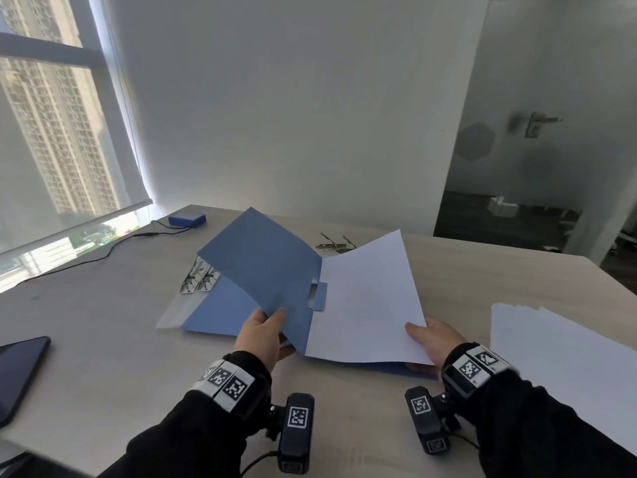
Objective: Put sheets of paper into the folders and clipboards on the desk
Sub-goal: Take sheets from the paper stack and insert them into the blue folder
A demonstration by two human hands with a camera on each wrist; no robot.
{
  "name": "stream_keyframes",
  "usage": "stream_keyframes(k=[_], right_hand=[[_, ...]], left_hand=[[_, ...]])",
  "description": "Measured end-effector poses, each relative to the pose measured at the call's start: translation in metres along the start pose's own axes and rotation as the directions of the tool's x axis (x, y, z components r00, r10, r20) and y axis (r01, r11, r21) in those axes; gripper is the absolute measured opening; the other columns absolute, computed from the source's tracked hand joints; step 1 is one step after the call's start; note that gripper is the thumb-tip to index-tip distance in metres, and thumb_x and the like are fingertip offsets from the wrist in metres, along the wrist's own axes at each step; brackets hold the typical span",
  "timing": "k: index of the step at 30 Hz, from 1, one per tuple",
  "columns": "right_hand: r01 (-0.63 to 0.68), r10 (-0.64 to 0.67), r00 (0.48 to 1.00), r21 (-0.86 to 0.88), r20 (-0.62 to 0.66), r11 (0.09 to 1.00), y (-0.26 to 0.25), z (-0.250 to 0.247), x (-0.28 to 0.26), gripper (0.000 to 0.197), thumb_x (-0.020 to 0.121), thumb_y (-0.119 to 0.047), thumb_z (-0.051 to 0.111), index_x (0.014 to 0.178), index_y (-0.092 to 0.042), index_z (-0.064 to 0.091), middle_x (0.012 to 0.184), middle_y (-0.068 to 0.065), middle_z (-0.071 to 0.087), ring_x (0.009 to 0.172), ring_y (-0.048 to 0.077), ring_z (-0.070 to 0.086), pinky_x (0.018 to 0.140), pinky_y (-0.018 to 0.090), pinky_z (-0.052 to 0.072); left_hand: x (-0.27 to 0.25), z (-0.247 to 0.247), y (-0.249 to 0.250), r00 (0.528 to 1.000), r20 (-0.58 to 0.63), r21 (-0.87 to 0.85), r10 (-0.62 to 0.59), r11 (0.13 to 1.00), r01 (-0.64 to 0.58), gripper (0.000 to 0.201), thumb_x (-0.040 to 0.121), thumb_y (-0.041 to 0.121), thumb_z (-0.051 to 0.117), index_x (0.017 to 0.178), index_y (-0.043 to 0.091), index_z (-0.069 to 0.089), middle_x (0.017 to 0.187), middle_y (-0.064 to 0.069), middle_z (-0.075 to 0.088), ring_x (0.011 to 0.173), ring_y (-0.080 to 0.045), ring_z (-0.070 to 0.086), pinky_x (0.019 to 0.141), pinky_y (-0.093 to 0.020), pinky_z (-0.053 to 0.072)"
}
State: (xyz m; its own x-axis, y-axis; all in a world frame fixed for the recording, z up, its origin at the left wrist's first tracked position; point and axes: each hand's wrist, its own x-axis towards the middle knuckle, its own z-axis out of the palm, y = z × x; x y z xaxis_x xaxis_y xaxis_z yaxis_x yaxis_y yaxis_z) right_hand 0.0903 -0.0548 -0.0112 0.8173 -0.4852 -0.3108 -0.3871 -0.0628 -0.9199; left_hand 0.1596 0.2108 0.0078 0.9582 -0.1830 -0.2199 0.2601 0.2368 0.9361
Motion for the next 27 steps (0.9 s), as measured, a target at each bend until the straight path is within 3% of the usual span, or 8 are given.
stream_keyframes(k=[4,8,11,16,20,22,25,27], right_hand=[[-0.043,0.042,0.999,0.063,0.006,0.997,0.0,0.001,0.001,0.018,0.097,-0.021,0.053,0.113,-0.013,0.057,0.097,0.01,0.062,0.082,0.026,0.061,0.064,0.04,0.056],[-0.071,0.071,0.997,0.09,0.004,0.993,0.002,0.002,0.004,0.018,0.097,-0.021,0.053,0.114,-0.014,0.056,0.099,0.011,0.061,0.08,0.024,0.059,0.055,0.033,0.053],[-0.083,0.082,0.997,0.105,0.013,0.991,0.002,0.002,0.004,0.017,0.097,-0.02,0.052,0.114,-0.016,0.055,0.1,0.01,0.061,0.08,0.023,0.058,0.055,0.033,0.052],[-0.1,0.099,0.995,0.112,0.021,0.989,0.0,0.003,0.003,0.017,0.097,-0.02,0.052,0.114,-0.018,0.056,0.095,0.008,0.062,0.08,0.022,0.059,0.058,0.033,0.052],[-0.105,0.103,0.994,0.123,0.023,0.987,-0.002,0.002,0.001,0.016,0.097,-0.02,0.052,0.112,-0.019,0.055,0.095,0.007,0.062,0.081,0.022,0.06,0.058,0.033,0.052],[-0.104,0.102,0.995,0.123,0.021,0.987,-0.002,0.003,0.0,0.017,0.096,-0.021,0.051,0.113,-0.021,0.055,0.095,0.006,0.063,0.081,0.022,0.061,0.056,0.031,0.053],[-0.101,0.1,0.995,0.135,0.012,0.986,-0.003,0.003,0.0,0.017,0.096,-0.021,0.052,0.112,-0.021,0.056,0.093,0.007,0.063,0.08,0.022,0.061,0.056,0.031,0.053],[-0.122,0.127,0.992,0.17,-0.013,0.978,-0.004,0.002,-0.001,0.008,0.094,-0.02,0.056,0.1,-0.018,0.06,0.09,0.008,0.063,0.078,0.025,0.061,0.059,0.036,0.055]], left_hand=[[-0.003,0.005,0.0,0.996,0.083,0.034,0.01,0.999,-0.013,0.028,0.095,0.007,0.046,0.104,0.026,0.064,0.097,-0.004,0.072,0.085,-0.025,0.068,0.063,-0.033,0.058],[-0.001,0.006,-0.001,0.992,0.121,0.073,-0.04,0.997,0.032,0.041,0.086,-0.001,0.039,0.099,0.022,0.07,0.094,-0.009,0.068,0.085,-0.027,0.063,0.07,-0.037,0.057],[0.001,0.01,0.0,0.989,0.112,0.095,-0.091,0.992,0.081,0.041,0.084,0.001,0.036,0.097,0.017,0.071,0.104,-0.004,0.068,0.097,-0.027,0.063,0.077,-0.04,0.055],[0.013,0.015,-0.003,0.992,0.051,0.215,-0.113,0.971,0.099,0.025,0.093,0.009,0.045,0.101,0.009,0.069,0.105,-0.01,0.069,0.085,-0.027,0.067,0.06,-0.032,0.055],[0.023,0.016,-0.008,0.993,0.005,0.288,-0.119,0.951,0.112,0.021,0.088,0.013,0.056,0.103,0.008,0.07,0.098,-0.015,0.07,0.089,-0.033,0.067,0.088,-0.05,0.055],[0.025,0.02,-0.009,0.99,0.029,0.31,-0.138,0.943,0.122,0.015,0.084,0.016,0.062,0.095,0.012,0.072,0.094,-0.014,0.071,0.093,-0.036,0.068,0.092,-0.055,0.053],[0.024,0.028,-0.009,0.979,0.052,0.274,-0.198,0.945,0.177,0.012,0.09,0.01,0.058,0.082,0.013,0.067,0.084,-0.013,0.064,0.08,-0.034,0.064,0.085,-0.056,0.054],[0.027,0.032,-0.012,0.965,0.068,0.229,-0.252,0.946,0.23,0.011,0.093,0.006,0.054,0.091,0.012,0.063,0.086,-0.012,0.061,0.075,-0.03,0.06,0.076,-0.051,0.055]])
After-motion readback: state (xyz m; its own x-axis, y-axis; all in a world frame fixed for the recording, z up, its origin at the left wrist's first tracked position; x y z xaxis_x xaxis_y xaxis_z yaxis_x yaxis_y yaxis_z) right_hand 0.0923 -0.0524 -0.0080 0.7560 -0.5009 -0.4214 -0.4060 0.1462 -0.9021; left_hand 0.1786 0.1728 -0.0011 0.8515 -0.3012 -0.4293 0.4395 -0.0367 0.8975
